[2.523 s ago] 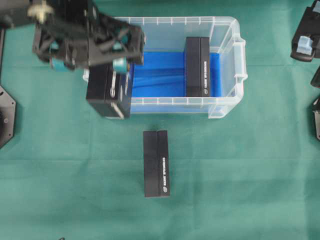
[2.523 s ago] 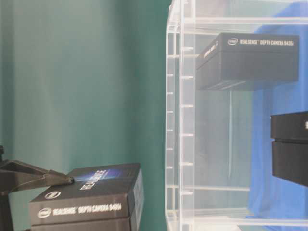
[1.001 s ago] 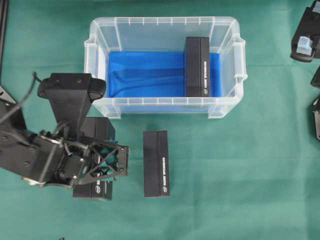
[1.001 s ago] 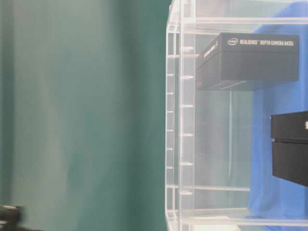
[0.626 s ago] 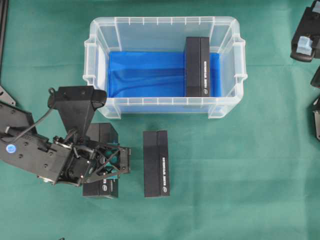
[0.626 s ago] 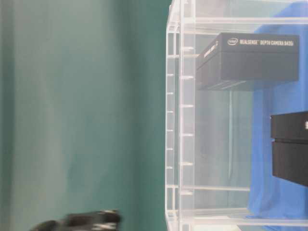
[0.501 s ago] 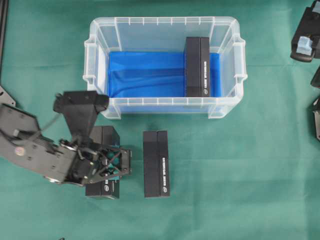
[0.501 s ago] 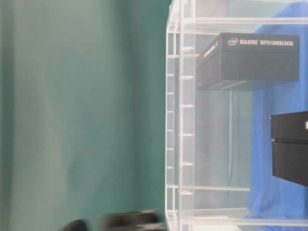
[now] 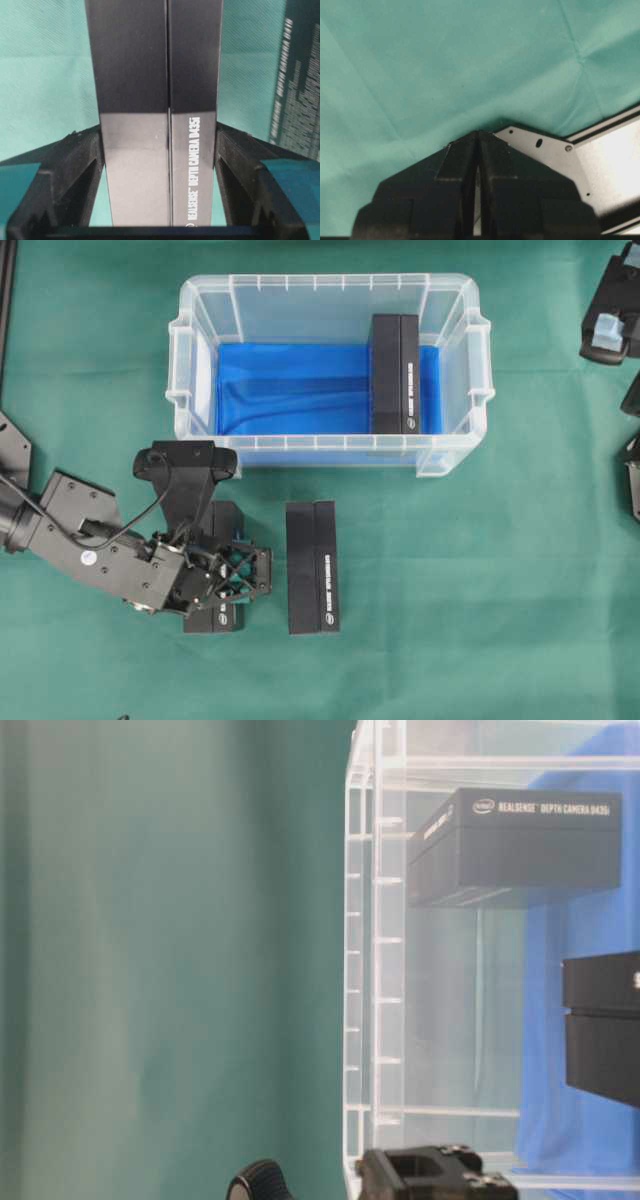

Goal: Take the box out of the case with the left arm.
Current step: 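Carry the box forward and lower it onto the table left of the first box, then open the left gripper and withdraw it to the left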

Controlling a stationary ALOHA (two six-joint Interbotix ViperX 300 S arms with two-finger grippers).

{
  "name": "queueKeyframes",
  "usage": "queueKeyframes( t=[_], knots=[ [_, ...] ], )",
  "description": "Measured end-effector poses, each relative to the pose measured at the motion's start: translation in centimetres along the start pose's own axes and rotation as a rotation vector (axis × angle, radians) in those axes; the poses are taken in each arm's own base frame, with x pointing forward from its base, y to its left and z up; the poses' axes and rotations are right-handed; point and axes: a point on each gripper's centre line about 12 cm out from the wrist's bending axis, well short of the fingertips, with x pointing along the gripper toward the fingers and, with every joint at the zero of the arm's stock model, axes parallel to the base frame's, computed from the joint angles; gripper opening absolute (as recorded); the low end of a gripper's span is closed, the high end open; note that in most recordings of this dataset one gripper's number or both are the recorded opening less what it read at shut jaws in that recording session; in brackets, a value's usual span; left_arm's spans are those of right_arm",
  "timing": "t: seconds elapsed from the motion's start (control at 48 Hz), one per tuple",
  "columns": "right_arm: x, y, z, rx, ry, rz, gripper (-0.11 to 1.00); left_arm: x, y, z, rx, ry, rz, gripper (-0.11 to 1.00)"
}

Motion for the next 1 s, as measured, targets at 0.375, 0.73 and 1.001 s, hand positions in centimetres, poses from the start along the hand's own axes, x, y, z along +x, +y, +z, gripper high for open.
queueKeyframes(
  t=[0.375,0.73,1.001],
  knots=[
    [0.0,0.0,0.0,0.0,0.0,0.0,0.0,0.0,-0.5,-0.2,0.003,0.024,-0.053,0.81],
    [0.0,0.0,0.0,0.002,-0.001,0.001,0.0,0.0,-0.7,-0.4,0.031,0.038,-0.072,0.97],
    [0.0,0.0,0.0,0.003,-0.003,0.002,0.0,-2.8,-0.8,-0.2,0.016,0.073,-0.127,0.95]
  ],
)
